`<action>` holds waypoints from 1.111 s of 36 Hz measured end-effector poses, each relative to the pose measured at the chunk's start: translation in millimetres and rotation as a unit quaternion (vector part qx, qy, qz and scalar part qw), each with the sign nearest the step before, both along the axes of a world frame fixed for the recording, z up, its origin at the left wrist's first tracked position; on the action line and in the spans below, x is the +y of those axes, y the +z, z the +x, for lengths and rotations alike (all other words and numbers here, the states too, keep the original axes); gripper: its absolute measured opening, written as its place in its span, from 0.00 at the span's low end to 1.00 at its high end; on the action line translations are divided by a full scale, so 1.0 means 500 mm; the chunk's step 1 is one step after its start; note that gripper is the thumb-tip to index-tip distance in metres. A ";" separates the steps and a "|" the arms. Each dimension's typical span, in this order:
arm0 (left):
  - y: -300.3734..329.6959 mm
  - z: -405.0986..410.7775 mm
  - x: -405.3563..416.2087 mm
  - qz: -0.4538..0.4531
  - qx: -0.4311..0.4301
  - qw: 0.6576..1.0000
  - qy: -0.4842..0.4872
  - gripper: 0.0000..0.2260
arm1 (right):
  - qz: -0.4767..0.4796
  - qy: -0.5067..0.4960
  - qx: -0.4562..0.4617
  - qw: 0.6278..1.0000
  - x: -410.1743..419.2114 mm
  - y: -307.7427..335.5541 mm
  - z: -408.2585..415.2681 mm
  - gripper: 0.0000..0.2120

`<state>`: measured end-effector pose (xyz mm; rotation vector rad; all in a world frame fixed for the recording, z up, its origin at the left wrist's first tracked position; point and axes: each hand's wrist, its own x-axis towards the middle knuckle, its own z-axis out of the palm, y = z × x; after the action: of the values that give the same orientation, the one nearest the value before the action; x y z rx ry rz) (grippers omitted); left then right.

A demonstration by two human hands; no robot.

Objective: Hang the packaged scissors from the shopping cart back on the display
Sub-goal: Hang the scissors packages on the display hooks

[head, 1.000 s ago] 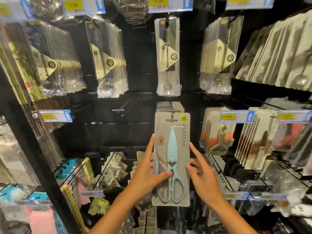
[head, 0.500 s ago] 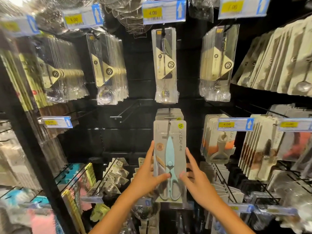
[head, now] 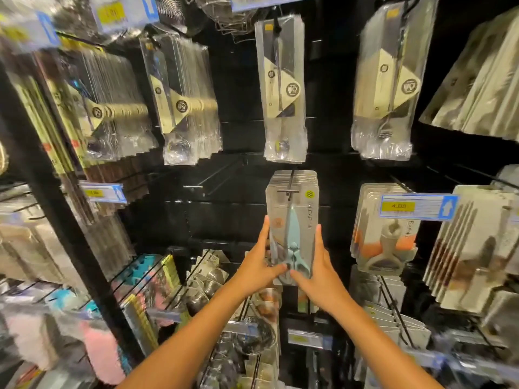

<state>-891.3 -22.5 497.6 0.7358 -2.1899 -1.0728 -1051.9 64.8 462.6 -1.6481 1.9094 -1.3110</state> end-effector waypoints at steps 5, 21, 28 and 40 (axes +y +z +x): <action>0.005 -0.019 -0.007 -0.055 -0.001 0.998 0.022 0.47 | -0.027 -0.036 0.007 0.999 -0.018 -0.011 -0.006 0.57; -0.065 0.198 0.017 -0.153 -0.129 0.975 0.096 0.27 | -0.107 -0.004 0.056 0.993 0.058 -0.042 0.094 0.23; -0.095 0.449 0.055 -0.204 -0.162 0.957 0.131 0.27 | -0.001 0.162 0.135 0.977 0.029 -0.042 0.254 0.22; -0.170 0.904 0.190 -0.190 -0.222 0.927 0.237 0.22 | 0.102 0.325 0.229 0.912 -0.023 -0.066 0.649 0.21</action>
<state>-439.3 72.7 412.7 1.3282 -2.2959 -0.2371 -727.4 53.2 429.6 -2.3261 1.4053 -0.4752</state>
